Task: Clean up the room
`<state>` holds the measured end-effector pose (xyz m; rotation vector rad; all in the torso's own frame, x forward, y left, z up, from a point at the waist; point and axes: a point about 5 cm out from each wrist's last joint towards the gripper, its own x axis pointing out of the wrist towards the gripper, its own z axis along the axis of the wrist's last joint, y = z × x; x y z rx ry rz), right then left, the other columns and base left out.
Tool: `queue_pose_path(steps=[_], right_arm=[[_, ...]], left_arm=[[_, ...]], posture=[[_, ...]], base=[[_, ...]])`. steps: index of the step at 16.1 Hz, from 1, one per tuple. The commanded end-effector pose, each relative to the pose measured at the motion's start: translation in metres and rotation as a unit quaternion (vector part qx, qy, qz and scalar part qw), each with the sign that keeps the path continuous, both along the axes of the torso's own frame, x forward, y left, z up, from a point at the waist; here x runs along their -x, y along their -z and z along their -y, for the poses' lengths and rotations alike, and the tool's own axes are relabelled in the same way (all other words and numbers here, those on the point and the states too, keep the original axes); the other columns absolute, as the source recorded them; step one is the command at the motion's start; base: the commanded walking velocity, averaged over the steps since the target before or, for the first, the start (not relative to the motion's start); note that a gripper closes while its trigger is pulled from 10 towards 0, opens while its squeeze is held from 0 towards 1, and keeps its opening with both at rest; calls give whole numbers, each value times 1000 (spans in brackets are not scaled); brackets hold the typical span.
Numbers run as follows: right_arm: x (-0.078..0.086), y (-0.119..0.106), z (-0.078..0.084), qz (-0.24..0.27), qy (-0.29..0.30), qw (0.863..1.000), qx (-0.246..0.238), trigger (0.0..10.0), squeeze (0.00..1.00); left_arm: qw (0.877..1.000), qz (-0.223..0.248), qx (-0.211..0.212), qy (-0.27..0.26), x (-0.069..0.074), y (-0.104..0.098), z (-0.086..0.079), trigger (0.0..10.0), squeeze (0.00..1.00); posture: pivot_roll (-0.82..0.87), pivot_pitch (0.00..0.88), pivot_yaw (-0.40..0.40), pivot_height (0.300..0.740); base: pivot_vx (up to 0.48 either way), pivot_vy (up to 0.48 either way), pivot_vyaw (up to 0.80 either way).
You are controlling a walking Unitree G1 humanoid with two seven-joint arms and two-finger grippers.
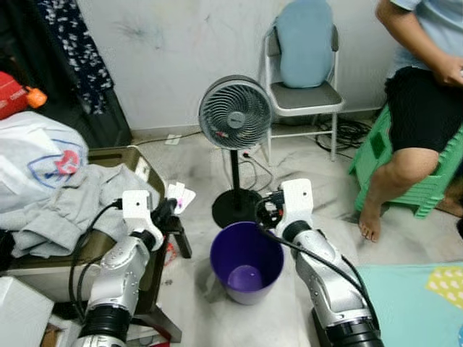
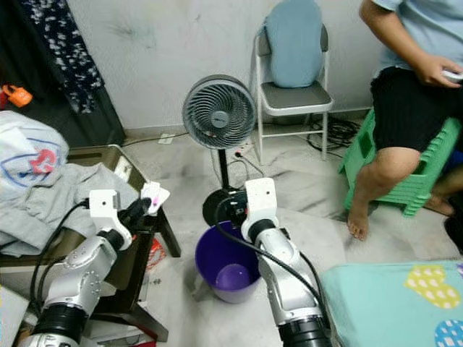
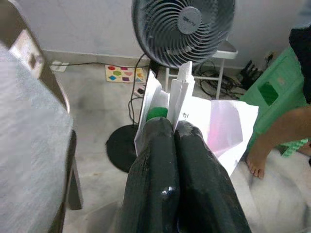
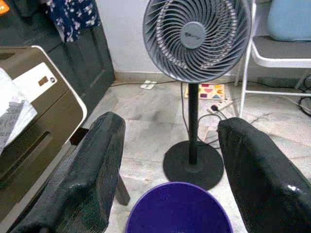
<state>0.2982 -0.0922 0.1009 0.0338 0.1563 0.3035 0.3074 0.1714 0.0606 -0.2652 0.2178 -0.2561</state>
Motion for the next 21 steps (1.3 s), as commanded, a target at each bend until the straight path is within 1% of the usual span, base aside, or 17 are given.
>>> queue_pose_path(steps=[1,2,5,7,9,12,13,16,18,21], right_arm=[[0,-5,-7,7,-11,1000,-6,10000,0],[0,-5,-7,7,-11,1000,-6,10000,0],[0,-4,-7,7,-11,1000,-4,10000,0],[0,-4,-6,7,-12,1000,-3,10000,0],[1,-3,-5,5,-10,1000,-2,10000,0],[1,-3,-5,3,-10,1000,-1,10000,0],[1,-3,-5,3,-9,1000,-1,10000,0],[2,-2,-4,-1,-9,1000,1,10000,0],[2,-1,-4,-2,-8,1000,0,10000,0],[3,-1,-3,-4,-8,1000,0,10000,0]], left_arm=[[1000,8,-1,-5,-1,-4,-7,10000,0],[1000,8,-1,-4,-1,-5,-7,10000,0],[1000,9,5,-2,-1,-5,-7,10000,0],[1000,5,-3,-9,-1,-4,-8,10000,0],[1000,-3,1,-16,-1,-2,-9,10000,0],[1000,2,8,-4,-1,-3,-6,10000,0],[1000,1,17,-3,-1,-3,-6,10000,0],[1000,3,28,2,0,-3,-4,10000,0],[1000,3,30,5,1,-4,-4,10000,0],[999,3,33,7,2,-3,-4,10000,0]], posture=[[-238,0,63,740],[-238,0,63,740],[-238,0,60,740],[-238,0,60,740],[-239,0,59,740],[-242,0,58,740],[-242,0,58,740],[-245,0,57,740],[-245,0,57,740],[-244,0,57,740]], base=[[360,315,0],[360,315,0],[436,0,0],[0,0,0],[0,0,0],[0,0,0],[0,0,0],[0,0,-717],[287,0,-800],[314,0,-138]])
